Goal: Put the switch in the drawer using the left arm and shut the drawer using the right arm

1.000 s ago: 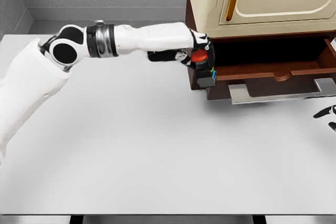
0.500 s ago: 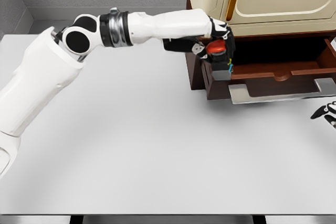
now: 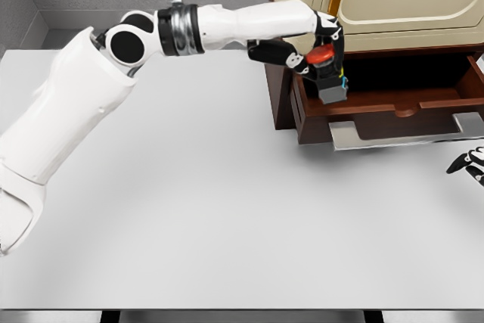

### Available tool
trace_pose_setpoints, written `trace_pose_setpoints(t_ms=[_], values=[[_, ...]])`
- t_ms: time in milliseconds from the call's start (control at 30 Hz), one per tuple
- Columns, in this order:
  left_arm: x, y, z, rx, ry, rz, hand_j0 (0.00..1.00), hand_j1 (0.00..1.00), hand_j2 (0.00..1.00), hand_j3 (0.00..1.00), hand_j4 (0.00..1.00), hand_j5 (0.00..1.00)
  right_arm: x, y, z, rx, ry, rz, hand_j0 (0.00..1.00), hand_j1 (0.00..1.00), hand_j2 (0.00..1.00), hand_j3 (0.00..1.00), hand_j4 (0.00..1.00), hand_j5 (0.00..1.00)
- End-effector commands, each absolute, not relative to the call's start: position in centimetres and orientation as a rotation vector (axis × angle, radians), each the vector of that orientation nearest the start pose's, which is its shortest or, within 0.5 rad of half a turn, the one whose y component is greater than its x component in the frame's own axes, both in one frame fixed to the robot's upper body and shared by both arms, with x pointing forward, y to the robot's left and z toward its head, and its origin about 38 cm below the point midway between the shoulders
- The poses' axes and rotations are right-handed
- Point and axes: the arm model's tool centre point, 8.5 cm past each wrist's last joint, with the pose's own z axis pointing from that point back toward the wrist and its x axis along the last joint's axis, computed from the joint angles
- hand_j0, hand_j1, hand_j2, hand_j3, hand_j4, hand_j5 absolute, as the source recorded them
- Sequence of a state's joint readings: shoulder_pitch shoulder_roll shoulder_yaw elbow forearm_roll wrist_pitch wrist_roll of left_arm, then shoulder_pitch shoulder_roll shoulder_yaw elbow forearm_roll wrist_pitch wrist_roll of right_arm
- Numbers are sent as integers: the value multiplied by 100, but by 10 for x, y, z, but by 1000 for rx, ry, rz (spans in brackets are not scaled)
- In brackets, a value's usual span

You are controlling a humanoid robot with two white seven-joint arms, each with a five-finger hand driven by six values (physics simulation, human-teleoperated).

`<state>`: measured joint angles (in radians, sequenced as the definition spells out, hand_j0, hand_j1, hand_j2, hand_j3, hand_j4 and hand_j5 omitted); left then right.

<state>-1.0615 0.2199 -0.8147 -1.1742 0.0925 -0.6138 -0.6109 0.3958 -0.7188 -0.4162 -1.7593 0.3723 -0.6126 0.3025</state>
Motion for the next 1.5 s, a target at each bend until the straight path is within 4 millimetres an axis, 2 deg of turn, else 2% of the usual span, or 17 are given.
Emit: trace_pose_setpoints(t_ms=[0,33,167,233,300,433,600,767,800,833,867,900,1000,1233,1333,1467], values=[[474,18,318,476,2535,2320,33,33,33,33,33,33,261,-444,189,-686,-1537,1432,45,45,45,45,45,45],[474,10,318,486,2530,2322,33,33,33,33,33,33,261,-445,189,-686,-1536,1431,45,45,45,45,45,45],[472,-13,341,456,2489,2293,33,33,33,33,33,33,261,-445,189,-685,-1537,1429,45,45,45,45,45,45],[468,-22,341,435,2455,2305,33,33,33,33,33,33,261,-444,189,-685,-1538,1430,45,45,45,45,45,45],[468,-42,335,408,2412,2347,33,33,33,33,33,33,262,-445,190,-689,-1540,1428,45,45,45,45,45,45],[506,-19,309,319,2457,2526,33,33,33,33,33,33,262,-445,191,-691,-1541,1430,45,45,45,45,45,45],[509,-16,308,317,2472,2529,35,35,35,35,35,35,262,-445,191,-691,-1540,1432,45,45,45,45,45,45],[506,-20,323,302,2459,2496,40,40,40,40,40,40,262,-446,193,-701,-1545,1427,45,45,45,45,45,45],[499,-25,330,303,2443,2464,40,40,40,40,40,40,262,-446,193,-701,-1545,1427,45,45,45,45,45,45],[483,-37,346,309,2402,2394,40,40,40,40,40,40,262,-446,194,-701,-1544,1428,45,45,45,45,45,45],[449,-55,376,304,2310,2271,39,39,39,39,39,39,262,-447,194,-703,-1544,1428,45,45,45,45,45,45],[425,-63,395,302,2257,2186,38,38,38,38,38,38,262,-447,194,-705,-1545,1427,45,45,45,45,45,45],[414,-67,419,256,2214,2141,38,38,38,38,38,38,262,-447,195,-705,-1547,1425,45,45,45,45,45,45],[421,-65,425,157,2189,2169,38,38,38,38,38,38,263,-448,197,-707,-1541,1439,45,45,45,45,45,45],[454,-54,414,122,2246,2270,38,38,38,38,38,38,263,-448,197,-707,-1541,1439,45,45,45,45,45,45],[464,-52,407,4,2189,2341,38,38,38,38,38,38,263,-448,197,-707,-1541,1439,45,45,45,45,45,45]])
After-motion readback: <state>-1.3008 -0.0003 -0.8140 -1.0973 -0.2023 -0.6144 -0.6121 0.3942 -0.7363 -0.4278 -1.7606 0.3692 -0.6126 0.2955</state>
